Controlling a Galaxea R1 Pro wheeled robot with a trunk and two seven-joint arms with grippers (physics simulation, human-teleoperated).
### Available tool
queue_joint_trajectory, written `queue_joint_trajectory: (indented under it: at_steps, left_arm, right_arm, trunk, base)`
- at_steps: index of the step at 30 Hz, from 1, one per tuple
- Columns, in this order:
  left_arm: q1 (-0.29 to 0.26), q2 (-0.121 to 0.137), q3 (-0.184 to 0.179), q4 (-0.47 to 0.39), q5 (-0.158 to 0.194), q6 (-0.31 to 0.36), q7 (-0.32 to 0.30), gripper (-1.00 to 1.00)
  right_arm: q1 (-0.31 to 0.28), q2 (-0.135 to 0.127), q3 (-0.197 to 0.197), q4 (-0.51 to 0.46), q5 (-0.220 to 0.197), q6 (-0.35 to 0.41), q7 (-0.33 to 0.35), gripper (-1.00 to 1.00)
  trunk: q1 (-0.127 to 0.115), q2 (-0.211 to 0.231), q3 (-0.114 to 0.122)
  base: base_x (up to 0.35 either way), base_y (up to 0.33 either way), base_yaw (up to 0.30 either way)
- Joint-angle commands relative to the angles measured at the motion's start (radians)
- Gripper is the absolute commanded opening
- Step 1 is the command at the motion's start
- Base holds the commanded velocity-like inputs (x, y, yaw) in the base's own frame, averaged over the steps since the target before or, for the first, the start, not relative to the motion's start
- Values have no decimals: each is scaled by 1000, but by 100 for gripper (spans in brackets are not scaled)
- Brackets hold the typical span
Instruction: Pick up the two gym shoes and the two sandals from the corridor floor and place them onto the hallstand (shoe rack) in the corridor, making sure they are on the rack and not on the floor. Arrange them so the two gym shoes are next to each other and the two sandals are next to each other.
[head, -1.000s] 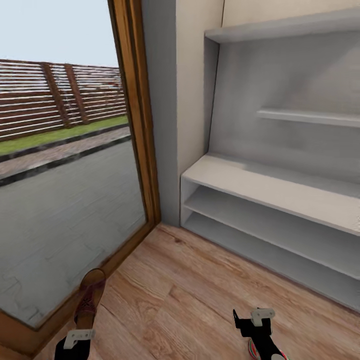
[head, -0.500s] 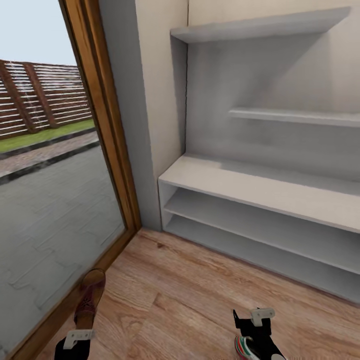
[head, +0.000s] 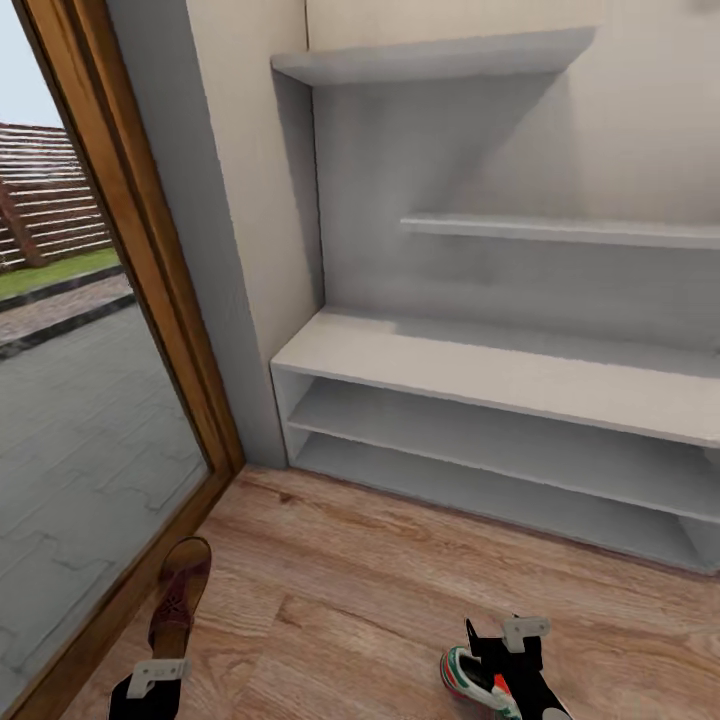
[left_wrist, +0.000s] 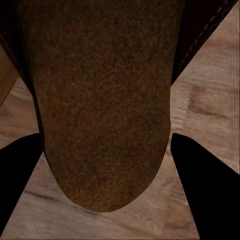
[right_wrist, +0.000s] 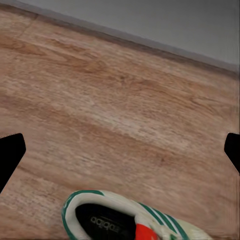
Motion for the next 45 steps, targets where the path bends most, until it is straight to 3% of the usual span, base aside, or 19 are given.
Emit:
queue_joint_trajectory:
  at_steps: [1,10,26,45]
  left_arm:
    - [-1,0,9,0,-3,-3,-7,-100]
    - [7,1,9,0,-5,-22,-14,-100]
    - [7,0,9,0,-5,-23,-13,-100]
    - [7,1,9,0,-5,-22,-14,-100]
  right_arm:
    - [-1,0,-9,1,10,-3,1,100]
    - [-1,0,-9,1,10,-3,1,100]
    - [-1,0,-9,1,10,-3,1,100]
    - [-1,0,-9,1,10,-3,1,100]
  trunk:
    - [0,0,-1]
    - [0,0,-1]
    - [0,0,-1]
    - [0,0,-1]
  base:
    - [0,0,-284]
    - [-46,40,-284]
    - [-168,249,-284]
    - [128,297,-284]
